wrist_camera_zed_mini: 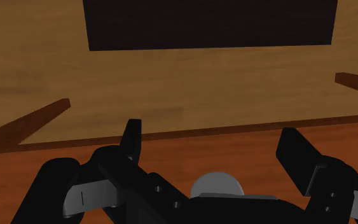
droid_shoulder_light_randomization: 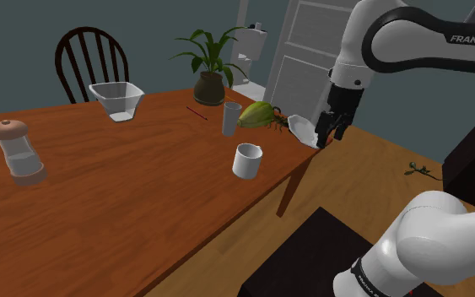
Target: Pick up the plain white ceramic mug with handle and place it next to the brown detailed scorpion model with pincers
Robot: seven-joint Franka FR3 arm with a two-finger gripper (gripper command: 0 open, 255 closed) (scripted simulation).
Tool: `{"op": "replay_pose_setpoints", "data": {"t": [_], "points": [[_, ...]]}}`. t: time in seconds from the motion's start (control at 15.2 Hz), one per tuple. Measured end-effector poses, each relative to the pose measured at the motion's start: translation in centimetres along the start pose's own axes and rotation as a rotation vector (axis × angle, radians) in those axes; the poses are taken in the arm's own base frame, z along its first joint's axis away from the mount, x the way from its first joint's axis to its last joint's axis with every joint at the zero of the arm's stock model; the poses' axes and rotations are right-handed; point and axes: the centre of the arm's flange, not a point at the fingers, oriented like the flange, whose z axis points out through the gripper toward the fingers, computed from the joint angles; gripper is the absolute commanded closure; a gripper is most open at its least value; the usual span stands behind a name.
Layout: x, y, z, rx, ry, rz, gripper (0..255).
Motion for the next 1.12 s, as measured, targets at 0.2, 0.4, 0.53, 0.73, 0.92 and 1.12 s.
{"op": "replay_pose_setpoints", "data": {"t": [0.2, 0.4, 0.53, 0.73, 0.92, 1.12], "points": [[1.0, -0.6, 0.7, 0.002, 0.011, 0.001, 0], [3.4, -2.0, 2.5, 0.005, 0.039, 0.003, 0], [4.9, -2.8, 3.8, 0.008, 0.059, 0.005, 0], [7.7, -4.5, 5.7, 0.013, 0.091, 0.008, 0], [10.6, -6.1, 7.3, 0.017, 0.122, 0.010, 0], [13.4, -7.8, 8.9, 0.022, 0.154, 0.013, 0]]}}
